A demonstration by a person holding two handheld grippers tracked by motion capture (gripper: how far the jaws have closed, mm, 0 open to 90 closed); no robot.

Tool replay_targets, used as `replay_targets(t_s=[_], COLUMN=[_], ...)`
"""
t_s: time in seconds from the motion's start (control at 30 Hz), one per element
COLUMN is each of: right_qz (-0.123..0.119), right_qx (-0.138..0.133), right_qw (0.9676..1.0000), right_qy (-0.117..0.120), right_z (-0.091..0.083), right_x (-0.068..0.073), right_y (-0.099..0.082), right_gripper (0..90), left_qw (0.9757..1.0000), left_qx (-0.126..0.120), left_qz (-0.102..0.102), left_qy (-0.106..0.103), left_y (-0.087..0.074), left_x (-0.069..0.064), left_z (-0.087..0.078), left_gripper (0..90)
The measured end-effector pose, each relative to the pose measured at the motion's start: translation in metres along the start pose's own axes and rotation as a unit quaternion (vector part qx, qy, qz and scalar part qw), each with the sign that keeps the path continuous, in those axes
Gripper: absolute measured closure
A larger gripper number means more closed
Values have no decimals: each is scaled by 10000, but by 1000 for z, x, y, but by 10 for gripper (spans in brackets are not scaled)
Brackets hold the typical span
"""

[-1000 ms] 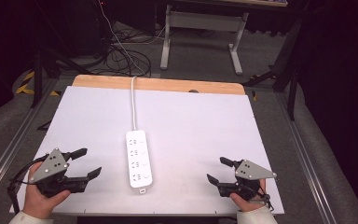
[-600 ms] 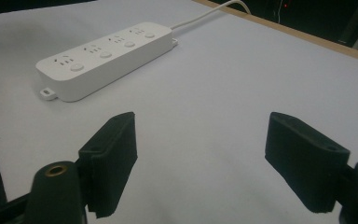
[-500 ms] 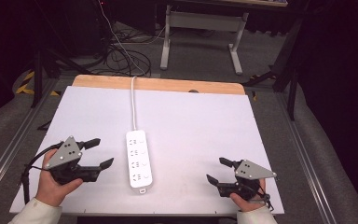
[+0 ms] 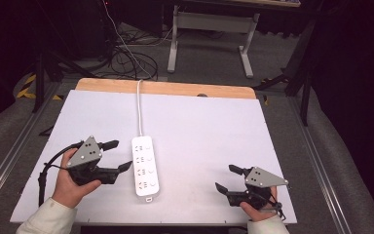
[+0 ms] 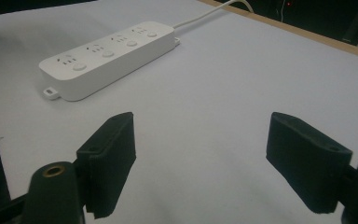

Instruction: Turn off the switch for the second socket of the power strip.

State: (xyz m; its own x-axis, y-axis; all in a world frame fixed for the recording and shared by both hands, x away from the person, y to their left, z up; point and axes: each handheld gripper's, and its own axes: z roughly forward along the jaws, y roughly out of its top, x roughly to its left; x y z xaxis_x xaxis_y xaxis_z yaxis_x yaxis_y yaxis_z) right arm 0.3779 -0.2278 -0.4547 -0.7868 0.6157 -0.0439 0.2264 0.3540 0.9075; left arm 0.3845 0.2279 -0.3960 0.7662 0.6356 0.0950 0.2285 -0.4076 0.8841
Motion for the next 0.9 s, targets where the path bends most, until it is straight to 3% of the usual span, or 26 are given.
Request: replay_targets(t_s=[0.63,0.83,0.9], right_qz=[-11,-2,-15], right_qx=[24,36,37], right_qw=[10000,10000,10000], right_qy=[14,33,30], right_z=[0,1,1], right_x=[0,-1,-1], right_y=[-1,-1,-1], right_gripper=[242,237,237], left_qw=[9998,9996,9997], left_qx=[145,138,135], left_qz=[-95,-177,-161], left_qy=[-81,-189,-133], left_y=[8,6,6], left_x=[2,3,4], left_z=[35,47,50], left_gripper=[279,349,357])
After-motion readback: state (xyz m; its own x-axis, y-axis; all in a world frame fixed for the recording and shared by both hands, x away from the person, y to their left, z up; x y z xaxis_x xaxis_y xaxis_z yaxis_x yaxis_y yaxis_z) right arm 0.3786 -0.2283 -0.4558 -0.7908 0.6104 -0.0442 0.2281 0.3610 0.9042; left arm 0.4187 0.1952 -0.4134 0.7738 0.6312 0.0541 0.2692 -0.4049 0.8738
